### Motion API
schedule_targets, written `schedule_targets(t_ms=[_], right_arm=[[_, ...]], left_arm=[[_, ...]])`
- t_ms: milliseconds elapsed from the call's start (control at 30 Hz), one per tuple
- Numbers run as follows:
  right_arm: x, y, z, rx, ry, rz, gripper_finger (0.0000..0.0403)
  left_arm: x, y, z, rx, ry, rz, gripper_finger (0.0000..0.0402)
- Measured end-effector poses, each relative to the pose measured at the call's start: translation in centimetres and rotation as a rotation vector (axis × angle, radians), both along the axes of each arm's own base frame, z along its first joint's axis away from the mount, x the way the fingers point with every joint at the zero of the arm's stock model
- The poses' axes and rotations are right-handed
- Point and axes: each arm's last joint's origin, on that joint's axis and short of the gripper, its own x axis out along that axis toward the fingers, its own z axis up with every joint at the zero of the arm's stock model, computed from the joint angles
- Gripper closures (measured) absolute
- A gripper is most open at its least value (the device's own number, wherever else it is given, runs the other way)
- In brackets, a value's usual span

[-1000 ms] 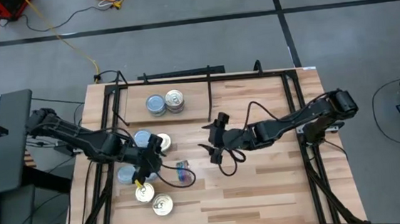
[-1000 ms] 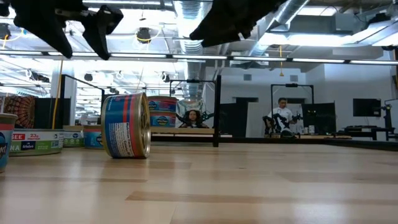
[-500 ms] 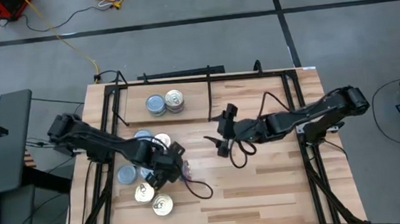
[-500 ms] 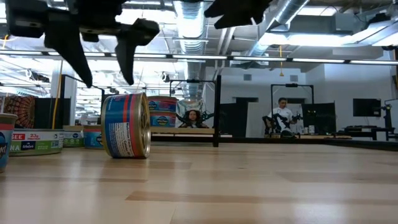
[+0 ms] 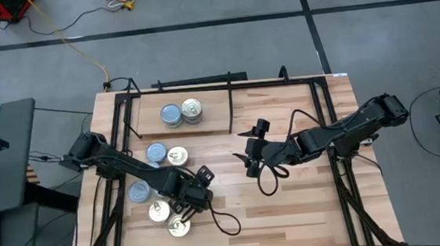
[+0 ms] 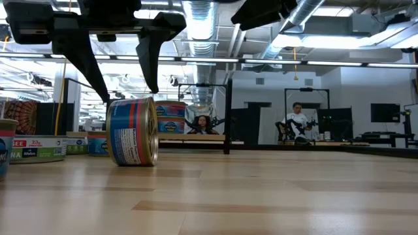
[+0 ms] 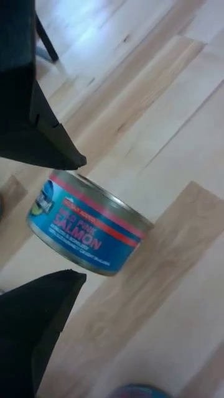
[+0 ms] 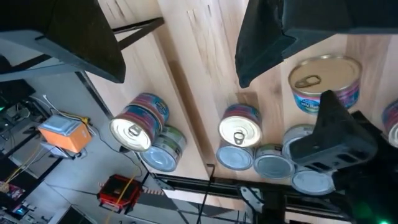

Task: Stack canned seafood by type on shelf
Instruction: Stack the blue pink tuna can on top of the blue pink tuna cans on the shelf

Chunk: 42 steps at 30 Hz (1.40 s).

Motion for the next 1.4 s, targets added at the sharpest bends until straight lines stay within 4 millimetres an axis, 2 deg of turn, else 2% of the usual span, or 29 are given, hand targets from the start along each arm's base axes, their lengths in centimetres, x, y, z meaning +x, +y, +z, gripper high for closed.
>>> schedule_targets(t_ms=[333,533,667,1167,1267,1400], right_arm=[[0.2,-0.9,-0.1,-0.02,0.022,-0.02,0.0072],[0.2,-1.1,-0.1,-0.017,0.016,-0.026,0.0072],[0.3,-1.1,-0.1,-0.011,0.012,-0.028,0.0072],[0.2,-0.9,-0.1,0.0,0.006,-0.025,0.0072],[0.2,-0.9,-0.1,0.002,0.005,-0.025,0.0072],[0.2,-0.9,-0.1,0.003,0.005,-0.025,0.0072]], left_arm=[[0.2,-0.6,0.3,0.059,0.026,-0.101,0.0062],[0.4,-0.8,0.4,0.056,0.027,-0.222,0.0054],[0.6,-0.4,0.1,0.037,0.036,-0.241,0.0059],[0.5,1.8,-3.1,0.12,0.087,-0.372,0.0069],[0.5,2.4,-3.6,0.134,0.102,-0.369,0.0094],[0.5,2.5,-3.6,0.166,0.091,-0.35,0.0157]])
